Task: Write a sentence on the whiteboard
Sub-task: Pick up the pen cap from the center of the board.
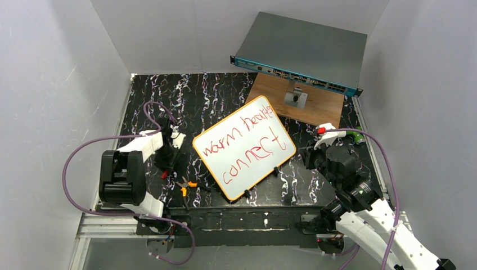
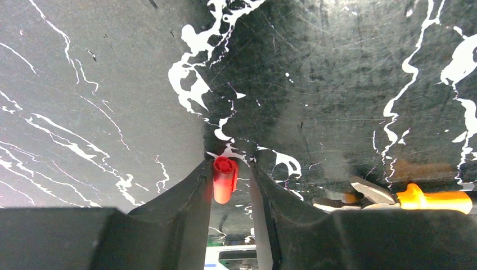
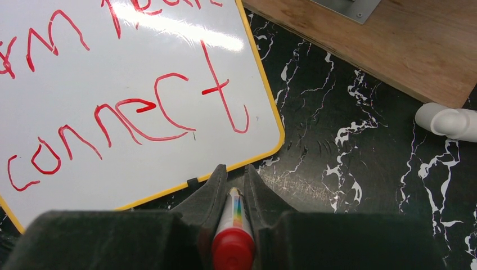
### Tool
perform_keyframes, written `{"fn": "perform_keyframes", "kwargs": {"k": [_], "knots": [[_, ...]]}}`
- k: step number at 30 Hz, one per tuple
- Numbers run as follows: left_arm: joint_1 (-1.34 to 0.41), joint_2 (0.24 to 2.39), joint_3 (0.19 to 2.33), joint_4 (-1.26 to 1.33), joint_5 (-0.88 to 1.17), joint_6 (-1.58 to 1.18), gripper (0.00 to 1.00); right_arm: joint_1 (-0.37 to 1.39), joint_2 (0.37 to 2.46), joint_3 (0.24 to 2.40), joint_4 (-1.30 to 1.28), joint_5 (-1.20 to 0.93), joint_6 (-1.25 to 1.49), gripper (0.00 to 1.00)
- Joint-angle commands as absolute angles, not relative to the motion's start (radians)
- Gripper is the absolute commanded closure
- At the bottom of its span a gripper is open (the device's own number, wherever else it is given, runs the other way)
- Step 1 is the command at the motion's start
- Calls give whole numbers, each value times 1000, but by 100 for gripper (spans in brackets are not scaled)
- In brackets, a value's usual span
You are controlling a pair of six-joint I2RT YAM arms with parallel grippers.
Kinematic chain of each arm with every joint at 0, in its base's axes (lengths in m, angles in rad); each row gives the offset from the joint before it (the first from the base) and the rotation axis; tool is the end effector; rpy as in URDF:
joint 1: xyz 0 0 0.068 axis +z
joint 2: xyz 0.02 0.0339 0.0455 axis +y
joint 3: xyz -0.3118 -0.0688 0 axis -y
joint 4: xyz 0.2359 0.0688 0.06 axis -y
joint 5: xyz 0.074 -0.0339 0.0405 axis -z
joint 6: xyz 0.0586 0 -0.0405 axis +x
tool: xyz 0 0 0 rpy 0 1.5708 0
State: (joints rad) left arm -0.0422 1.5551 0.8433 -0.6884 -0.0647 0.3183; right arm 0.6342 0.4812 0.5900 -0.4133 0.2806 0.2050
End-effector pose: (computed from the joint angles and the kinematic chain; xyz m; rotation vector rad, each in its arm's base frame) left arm 0.2553 -0.0070 0.1860 0.5259 2.9320 0.1305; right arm 0.0869 0.0438 0.3040 -0.2083 1.8635 0.3171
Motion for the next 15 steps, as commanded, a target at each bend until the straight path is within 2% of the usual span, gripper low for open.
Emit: {"fn": "perform_keyframes", "kwargs": {"k": [1,7,11,15], "knots": [[-39,1569,755,-652,-97,339,72,630,470,584,-390,295,191,99],[-39,1554,722,-639,-114,344,81,630,476,583,-385,287,193,99],[-40,1545,695,-634,-121,352,99,630,478,581,-381,284,193,99],[-38,1510,703,-634,-129,346,100,630,480,582,-378,282,193,99]]}}
